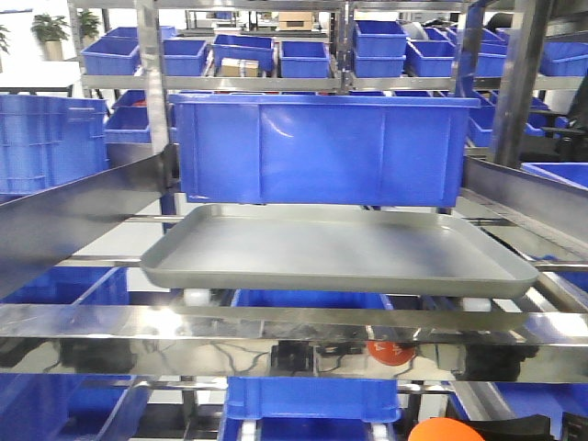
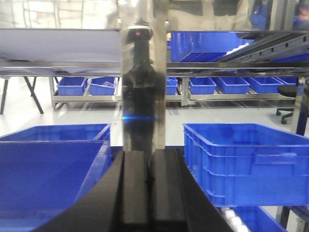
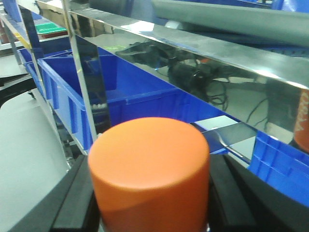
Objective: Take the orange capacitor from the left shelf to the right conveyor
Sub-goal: 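Drive the base to the round green conveyor holding the cylinder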
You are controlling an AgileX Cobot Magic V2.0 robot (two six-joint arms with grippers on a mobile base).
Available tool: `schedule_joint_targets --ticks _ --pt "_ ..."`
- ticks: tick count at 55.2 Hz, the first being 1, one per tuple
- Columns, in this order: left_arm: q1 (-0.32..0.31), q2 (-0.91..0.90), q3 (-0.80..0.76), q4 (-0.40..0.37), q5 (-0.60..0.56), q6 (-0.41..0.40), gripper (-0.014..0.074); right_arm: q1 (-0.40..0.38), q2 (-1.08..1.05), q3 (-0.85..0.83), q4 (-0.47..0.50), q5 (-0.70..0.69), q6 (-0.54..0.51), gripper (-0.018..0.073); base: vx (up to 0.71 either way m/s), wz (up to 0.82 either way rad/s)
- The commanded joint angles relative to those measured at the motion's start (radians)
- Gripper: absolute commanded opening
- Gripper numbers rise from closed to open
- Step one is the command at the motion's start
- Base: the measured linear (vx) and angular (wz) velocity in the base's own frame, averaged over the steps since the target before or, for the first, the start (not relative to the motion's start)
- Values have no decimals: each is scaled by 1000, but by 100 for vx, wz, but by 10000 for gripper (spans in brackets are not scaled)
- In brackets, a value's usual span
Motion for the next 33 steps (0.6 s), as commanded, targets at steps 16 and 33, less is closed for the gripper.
schedule_joint_targets --ticks 16,33 --pt "-5 -12 32 -7 -82 -6 -6 -3 -3 -29 55 6 -11 362 -6 23" --pt "-5 -12 32 -7 -82 -6 -6 -3 -3 -29 55 6 -11 362 -10 39"
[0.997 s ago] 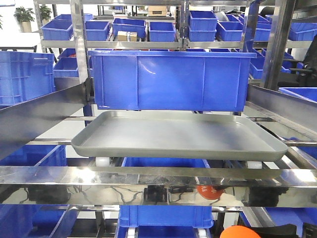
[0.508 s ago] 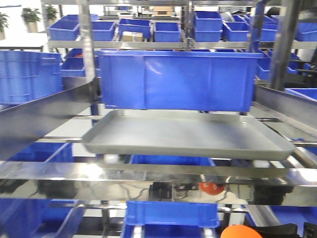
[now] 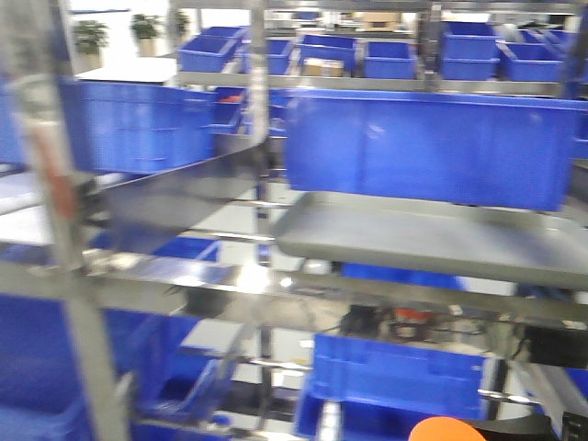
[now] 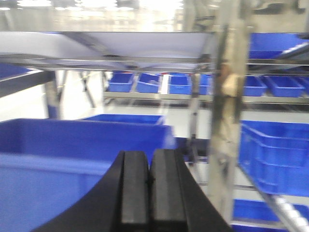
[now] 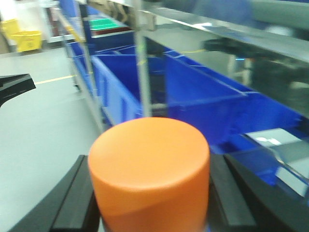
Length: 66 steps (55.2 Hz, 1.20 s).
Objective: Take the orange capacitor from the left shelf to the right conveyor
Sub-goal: 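Drive the base to the round green conveyor holding the cylinder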
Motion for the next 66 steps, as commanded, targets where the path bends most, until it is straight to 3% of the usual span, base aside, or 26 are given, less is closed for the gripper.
schedule_joint_targets --ticks 1,66 --pt "-5 -12 32 -7 -82 -6 -6 -3 -3 -29 54 6 -11 362 -9 37" --pt "-5 -12 32 -7 -82 -6 -6 -3 -3 -29 54 6 -11 362 -7 49"
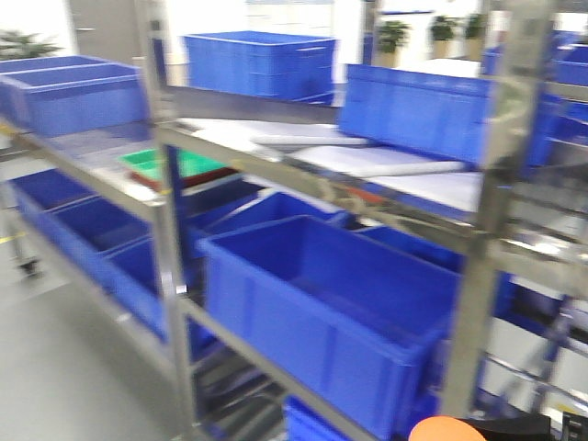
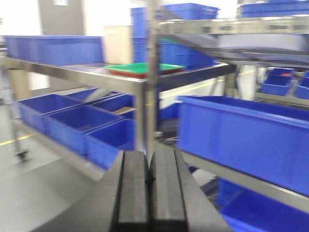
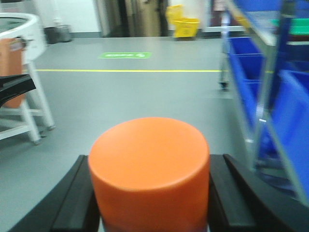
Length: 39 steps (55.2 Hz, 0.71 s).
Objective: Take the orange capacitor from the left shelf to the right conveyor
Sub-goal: 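Drive the base to the round green conveyor holding the cylinder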
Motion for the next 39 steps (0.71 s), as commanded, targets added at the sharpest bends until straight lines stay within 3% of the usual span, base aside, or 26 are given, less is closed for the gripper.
schedule_joint_targets --ticks 1,39 --pt "-5 -12 32 -7 -82 -6 -6 -3 -3 -29 53 6 -11 362 -7 61" --pt "-5 -12 32 -7 -82 -6 -6 -3 -6 -29 53 6 -11 362 -2 60"
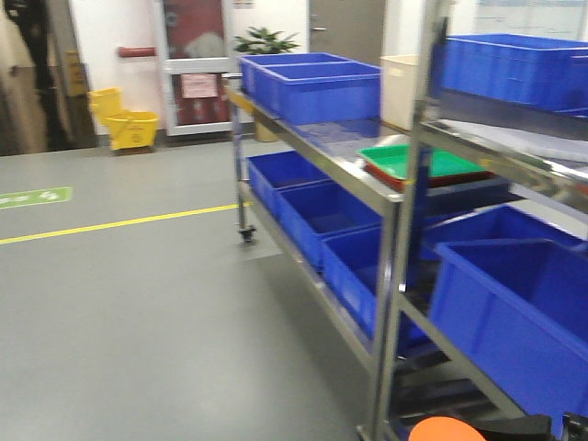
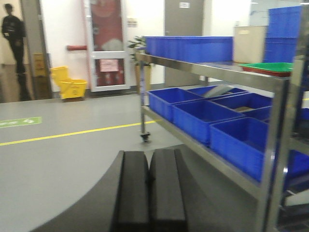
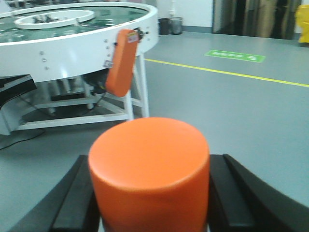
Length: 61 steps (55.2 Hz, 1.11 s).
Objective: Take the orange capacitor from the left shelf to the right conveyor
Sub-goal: 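Drive the base to the round green conveyor holding the cylinder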
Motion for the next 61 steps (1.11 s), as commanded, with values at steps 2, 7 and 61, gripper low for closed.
schedule_joint_targets --ticks 2,7,61 --pt "-5 -12 32 -7 -82 -6 -6 -3 -6 -29 53 8 -11 362 3 54" --pt "-5 -12 32 -7 -82 -6 -6 -3 -6 -29 53 6 -11 362 5 53" --pt "-5 -12 32 -7 -82 -6 -6 -3 -6 -29 53 33 -11 362 14 62"
